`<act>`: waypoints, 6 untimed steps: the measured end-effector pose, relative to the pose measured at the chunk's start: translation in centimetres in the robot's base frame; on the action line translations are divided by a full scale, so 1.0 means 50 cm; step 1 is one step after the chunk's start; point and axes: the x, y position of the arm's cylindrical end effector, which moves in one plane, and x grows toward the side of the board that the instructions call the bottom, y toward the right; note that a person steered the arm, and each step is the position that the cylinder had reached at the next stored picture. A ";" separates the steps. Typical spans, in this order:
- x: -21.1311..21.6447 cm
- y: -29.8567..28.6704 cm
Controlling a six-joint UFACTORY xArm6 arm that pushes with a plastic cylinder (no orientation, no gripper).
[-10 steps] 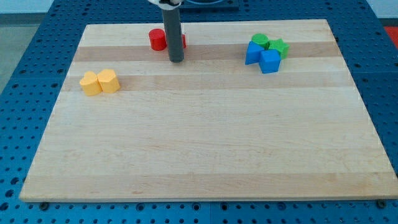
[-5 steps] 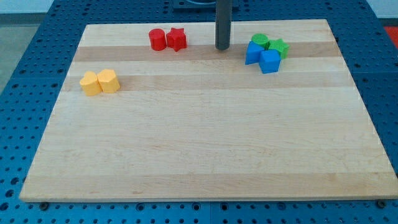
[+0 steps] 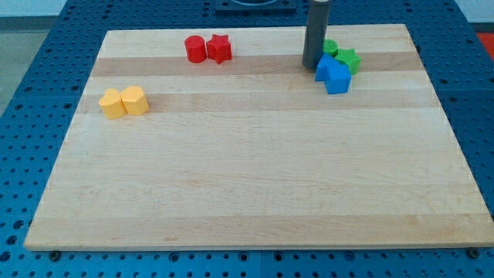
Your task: Separate the green blocks from the blue blocks
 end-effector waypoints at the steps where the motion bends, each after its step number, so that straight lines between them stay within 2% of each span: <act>1: 0.019 0.031; 5: 0.104 0.108; 6: 0.102 0.106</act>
